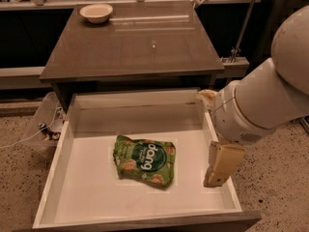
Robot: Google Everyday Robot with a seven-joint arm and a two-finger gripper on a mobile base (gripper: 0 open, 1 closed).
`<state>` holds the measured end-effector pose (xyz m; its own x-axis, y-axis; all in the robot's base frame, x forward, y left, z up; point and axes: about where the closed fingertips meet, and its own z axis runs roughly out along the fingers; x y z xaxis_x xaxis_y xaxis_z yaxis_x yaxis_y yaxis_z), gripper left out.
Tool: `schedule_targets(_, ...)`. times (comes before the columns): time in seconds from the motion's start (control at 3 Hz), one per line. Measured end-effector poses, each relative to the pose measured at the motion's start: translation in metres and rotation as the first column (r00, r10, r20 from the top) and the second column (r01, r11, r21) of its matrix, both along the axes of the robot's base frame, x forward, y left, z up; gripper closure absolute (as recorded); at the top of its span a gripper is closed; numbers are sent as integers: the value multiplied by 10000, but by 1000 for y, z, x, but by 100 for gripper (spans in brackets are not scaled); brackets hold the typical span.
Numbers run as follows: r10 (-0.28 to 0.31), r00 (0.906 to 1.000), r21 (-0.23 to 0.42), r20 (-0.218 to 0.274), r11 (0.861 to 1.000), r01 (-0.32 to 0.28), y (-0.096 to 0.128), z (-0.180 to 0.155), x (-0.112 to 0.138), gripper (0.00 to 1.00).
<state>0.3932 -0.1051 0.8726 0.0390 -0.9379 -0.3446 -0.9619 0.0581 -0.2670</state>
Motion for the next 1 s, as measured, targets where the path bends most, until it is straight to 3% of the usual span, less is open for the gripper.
schedule_targets(0.33,-467,9984,168,-326,9987,473,-9,-16,8,0)
schedule_targets(0.67,-790,9916,517,-1023,9951,846,-12,-49,16,0)
schedule_targets(1.0,-580,9881,602,-1425,9959,672,2,-72,21,0)
